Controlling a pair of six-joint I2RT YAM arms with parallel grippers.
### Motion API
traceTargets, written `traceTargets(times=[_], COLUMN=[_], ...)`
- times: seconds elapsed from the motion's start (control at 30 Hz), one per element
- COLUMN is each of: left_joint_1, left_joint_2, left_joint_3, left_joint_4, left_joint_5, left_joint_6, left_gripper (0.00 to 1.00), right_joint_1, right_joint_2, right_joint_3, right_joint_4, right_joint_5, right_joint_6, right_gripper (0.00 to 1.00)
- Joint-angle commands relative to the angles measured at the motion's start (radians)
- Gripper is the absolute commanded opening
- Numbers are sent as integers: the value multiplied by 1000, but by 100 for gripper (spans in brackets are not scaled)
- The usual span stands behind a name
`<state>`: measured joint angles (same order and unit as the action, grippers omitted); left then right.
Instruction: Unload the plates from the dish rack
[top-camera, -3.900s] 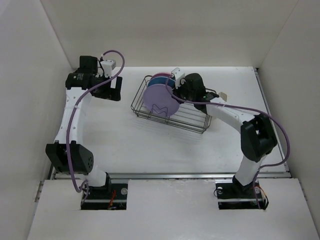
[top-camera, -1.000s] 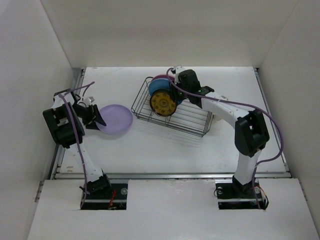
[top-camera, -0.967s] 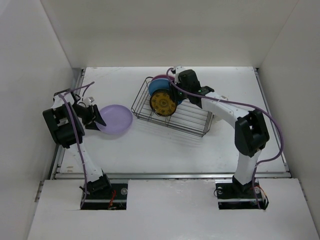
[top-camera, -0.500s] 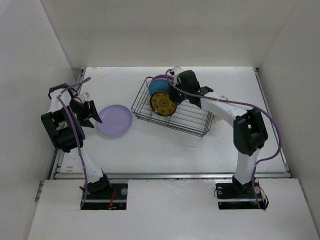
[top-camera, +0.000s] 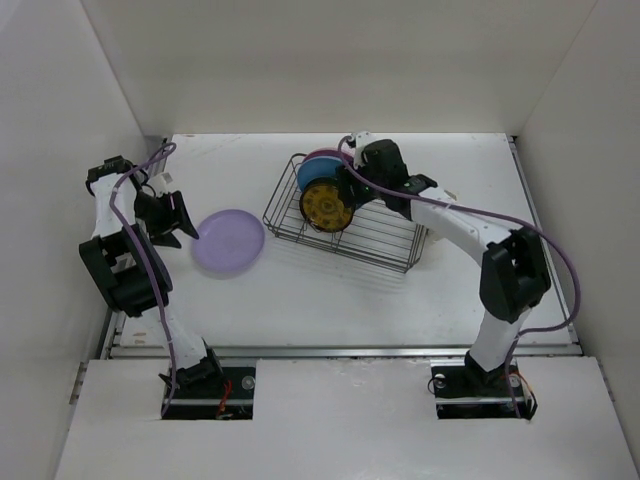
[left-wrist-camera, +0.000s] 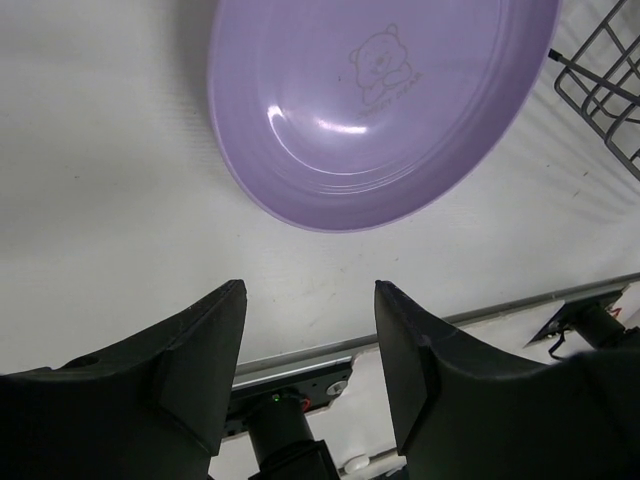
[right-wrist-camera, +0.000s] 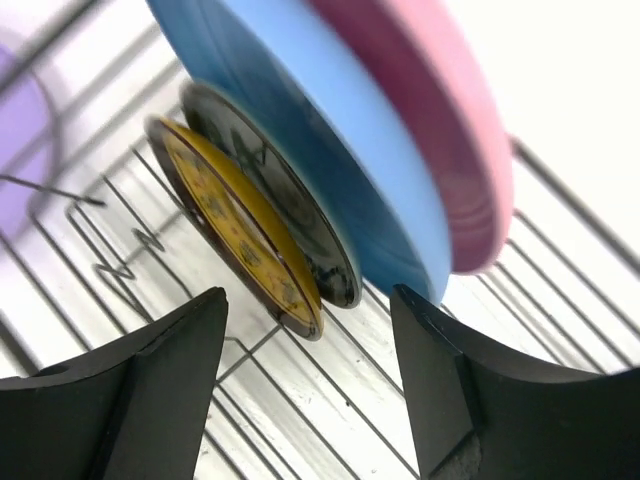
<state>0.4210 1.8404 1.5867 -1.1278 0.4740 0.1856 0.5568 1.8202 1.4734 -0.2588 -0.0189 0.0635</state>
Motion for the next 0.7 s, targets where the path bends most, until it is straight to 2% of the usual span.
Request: traceTargets(times=[0.0, 0.13, 0.33, 0.6, 0.67], left_joint_1=[4, -5, -33, -33, -33], left_joint_2=[-61, -61, -50, -50, -50], left_joint_3=[24, 24, 35, 25, 25], left_joint_4=[-50, -50, -50, -41, -41], left_joint_5=[-17, -26, -48, -57, -57], left_joint_6=[26, 26, 17, 17, 17], left_gripper=[51, 51, 51, 51, 51], right_joint_1=[14, 23, 23, 23, 23], right_joint_2=[-93, -93, -13, 63, 96], right_joint_3=[-2, -33, -5, 50, 62], right_joint_4=[44, 44, 26, 35, 26], right_joint_5=[46, 34, -9, 8, -6], right_joint_6=[-4, -4, -4, -24, -33], right_gripper=[72, 68, 47, 47, 43])
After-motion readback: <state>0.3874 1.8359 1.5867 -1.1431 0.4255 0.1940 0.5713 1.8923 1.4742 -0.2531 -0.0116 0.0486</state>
